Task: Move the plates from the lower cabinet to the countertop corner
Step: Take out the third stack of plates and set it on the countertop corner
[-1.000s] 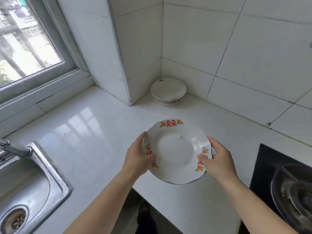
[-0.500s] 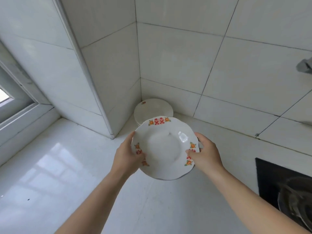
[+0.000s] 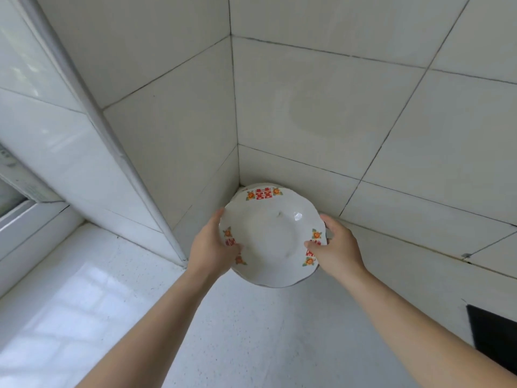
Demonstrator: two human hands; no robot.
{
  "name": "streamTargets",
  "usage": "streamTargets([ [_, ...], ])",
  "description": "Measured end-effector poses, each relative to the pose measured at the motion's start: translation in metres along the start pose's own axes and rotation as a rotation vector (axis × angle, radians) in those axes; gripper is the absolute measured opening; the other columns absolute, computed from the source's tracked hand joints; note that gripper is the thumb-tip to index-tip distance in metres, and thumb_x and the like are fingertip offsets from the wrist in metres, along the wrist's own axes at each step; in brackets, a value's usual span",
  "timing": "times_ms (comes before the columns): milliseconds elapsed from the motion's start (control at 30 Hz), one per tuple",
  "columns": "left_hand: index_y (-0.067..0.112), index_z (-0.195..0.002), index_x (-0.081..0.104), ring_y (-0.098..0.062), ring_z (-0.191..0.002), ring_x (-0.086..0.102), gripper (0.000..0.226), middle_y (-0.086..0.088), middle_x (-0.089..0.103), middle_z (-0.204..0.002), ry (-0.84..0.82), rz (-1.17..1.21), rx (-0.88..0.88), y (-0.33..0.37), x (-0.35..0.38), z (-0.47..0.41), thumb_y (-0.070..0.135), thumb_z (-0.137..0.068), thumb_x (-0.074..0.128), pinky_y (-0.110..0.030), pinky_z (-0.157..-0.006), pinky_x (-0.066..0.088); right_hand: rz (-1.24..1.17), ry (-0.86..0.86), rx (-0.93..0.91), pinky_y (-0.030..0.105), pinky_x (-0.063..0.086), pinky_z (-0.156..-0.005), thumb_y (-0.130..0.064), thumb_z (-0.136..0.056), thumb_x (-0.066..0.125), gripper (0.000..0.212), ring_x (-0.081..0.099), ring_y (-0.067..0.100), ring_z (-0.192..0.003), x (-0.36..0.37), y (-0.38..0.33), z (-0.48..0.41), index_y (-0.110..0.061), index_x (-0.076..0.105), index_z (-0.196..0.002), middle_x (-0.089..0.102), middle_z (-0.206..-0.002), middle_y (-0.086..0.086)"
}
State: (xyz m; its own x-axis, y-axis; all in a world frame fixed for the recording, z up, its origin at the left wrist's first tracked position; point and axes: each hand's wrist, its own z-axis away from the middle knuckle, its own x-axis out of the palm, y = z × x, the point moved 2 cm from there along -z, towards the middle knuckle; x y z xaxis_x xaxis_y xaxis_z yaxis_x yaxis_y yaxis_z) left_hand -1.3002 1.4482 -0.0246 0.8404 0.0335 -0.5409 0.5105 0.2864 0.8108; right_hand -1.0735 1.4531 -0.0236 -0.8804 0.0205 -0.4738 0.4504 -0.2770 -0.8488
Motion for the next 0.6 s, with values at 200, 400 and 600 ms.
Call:
streamTargets([
  [200, 0.027, -0.139, 0.033, -0.016, -0.088, 0.055, 0.073, 0.010, 0.053, -0.097, 0.028, -0.035, 0.002, 0.005, 0.010, -0.042, 0.005, -0.077, 0.063, -0.014, -0.051, 0.038, 0.032, -0.028, -0.008, 0.016, 0.045, -0.061, -0.005, -0.079, 0.066, 0.047, 0.065, 0.009, -0.083, 0.015, 0.003, -0.050, -0.028, 0.056, -0.119, 0.066, -0.091, -0.012],
  [400, 0.028, -0.132, 0.040, -0.015, -0.084, 0.053, 0.066, 0.009, 0.055, -0.093, 0.000, -0.069, -0.007, 0.000, 0.026, -0.078, 0.004, -0.075, 0.062, -0.012, -0.050, 0.035, 0.068, -0.022, 0.001, 0.014, 0.044, -0.061, -0.006, -0.080, 0.066, 0.043, 0.065, 0.009, -0.083, 0.028, 0.020, -0.082, -0.026, 0.057, -0.117, 0.066, -0.092, -0.010],
  [600, 0.028, -0.129, 0.042, -0.002, -0.074, 0.050, 0.057, 0.021, 0.050, -0.082, -0.021, -0.043, -0.010, -0.006, 0.037, -0.099, 0.008, -0.079, 0.060, -0.011, -0.052, 0.036, 0.099, 0.006, 0.017, 0.014, 0.042, -0.061, -0.003, -0.080, 0.065, 0.042, 0.064, 0.011, -0.087, 0.038, 0.029, -0.108, -0.025, 0.058, -0.115, 0.067, -0.094, -0.008],
])
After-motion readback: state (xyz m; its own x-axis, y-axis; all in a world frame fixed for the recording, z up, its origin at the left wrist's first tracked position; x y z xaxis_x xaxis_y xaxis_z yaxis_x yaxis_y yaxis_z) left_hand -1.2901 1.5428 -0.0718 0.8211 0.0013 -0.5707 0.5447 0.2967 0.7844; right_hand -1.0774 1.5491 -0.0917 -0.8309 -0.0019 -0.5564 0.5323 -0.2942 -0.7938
